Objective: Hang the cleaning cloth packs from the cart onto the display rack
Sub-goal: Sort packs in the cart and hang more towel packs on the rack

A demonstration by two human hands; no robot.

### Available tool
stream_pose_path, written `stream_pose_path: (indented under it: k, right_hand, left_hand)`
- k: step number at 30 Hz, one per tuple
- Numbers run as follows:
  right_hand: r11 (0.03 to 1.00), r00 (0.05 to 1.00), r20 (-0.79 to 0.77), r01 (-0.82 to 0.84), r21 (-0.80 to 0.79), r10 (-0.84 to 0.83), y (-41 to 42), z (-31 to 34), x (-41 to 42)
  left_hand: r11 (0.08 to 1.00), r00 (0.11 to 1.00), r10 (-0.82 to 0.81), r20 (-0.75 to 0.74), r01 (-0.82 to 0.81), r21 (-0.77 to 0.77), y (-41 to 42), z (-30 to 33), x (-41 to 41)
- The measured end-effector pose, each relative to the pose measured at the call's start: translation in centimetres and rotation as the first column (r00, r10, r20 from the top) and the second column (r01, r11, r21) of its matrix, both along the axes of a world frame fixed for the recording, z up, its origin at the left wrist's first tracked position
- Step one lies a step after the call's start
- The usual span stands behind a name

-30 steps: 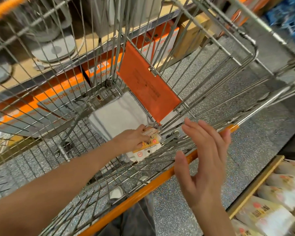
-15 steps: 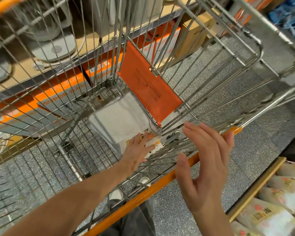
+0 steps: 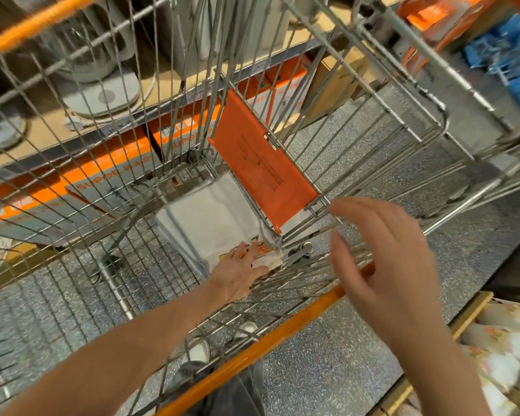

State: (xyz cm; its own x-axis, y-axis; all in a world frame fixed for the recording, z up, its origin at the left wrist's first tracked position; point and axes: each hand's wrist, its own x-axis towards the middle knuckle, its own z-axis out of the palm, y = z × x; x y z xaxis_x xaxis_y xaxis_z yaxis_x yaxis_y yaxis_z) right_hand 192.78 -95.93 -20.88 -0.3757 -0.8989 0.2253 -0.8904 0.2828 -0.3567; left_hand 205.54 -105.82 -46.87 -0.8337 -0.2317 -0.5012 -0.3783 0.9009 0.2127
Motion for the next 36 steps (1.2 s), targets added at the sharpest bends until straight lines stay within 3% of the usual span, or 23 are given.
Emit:
stream_pose_path:
  k: [6,14,16,25,28,33,36]
  right_hand:
    - [1.0,1.0,0.005,0.001,0.022,-0.001,-3.0,1.0,-1.2]
    - [0.989,0.997,-0.07,0.043,0.141,-0.033,-2.9,0.6,-0.9]
    - [0.986,0.998,-0.044,0.054,0.158,-0.048,-3.0,0.5,-0.7]
    - [0.988,0.995,-0.051,0.088,0.129,-0.082,-2.9,0.8,-0.5]
    - [0.99,0.995,-0.042,0.09,0.109,-0.085,-2.9,0.8,-0.5]
    - [0.98,0.996,0.034,0.076,0.182,-0.084,-2.6,1.1,-0.6]
    - [0.971,0.963,0.245,0.05,0.232,-0.108,-2.4,1.7,0.1]
  left_hand:
    - [0.99,0.991,0.132,0.03,-0.133,0.043,-1.1,1.6,-0.2]
    - [0.978,0.98,0.156,-0.127,-0.135,0.161,-2.6,3.8,1.2]
    - [0.987,0.982,0.125,-0.14,-0.109,0.118,-3.0,4.4,1.1]
    - [0.942,0.928,0.31,-0.206,-0.27,0.2,-4.3,10.4,1.8]
    - [0.879,0.846,0.458,-0.274,-0.385,0.282,-4.5,14.4,2.5]
    - [0.728,0.627,0.679,-0.382,-0.508,0.46,-3.6,21.0,4.0]
    - [0.656,0.435,0.755,-0.491,-0.494,0.571,-2.9,24.6,4.0]
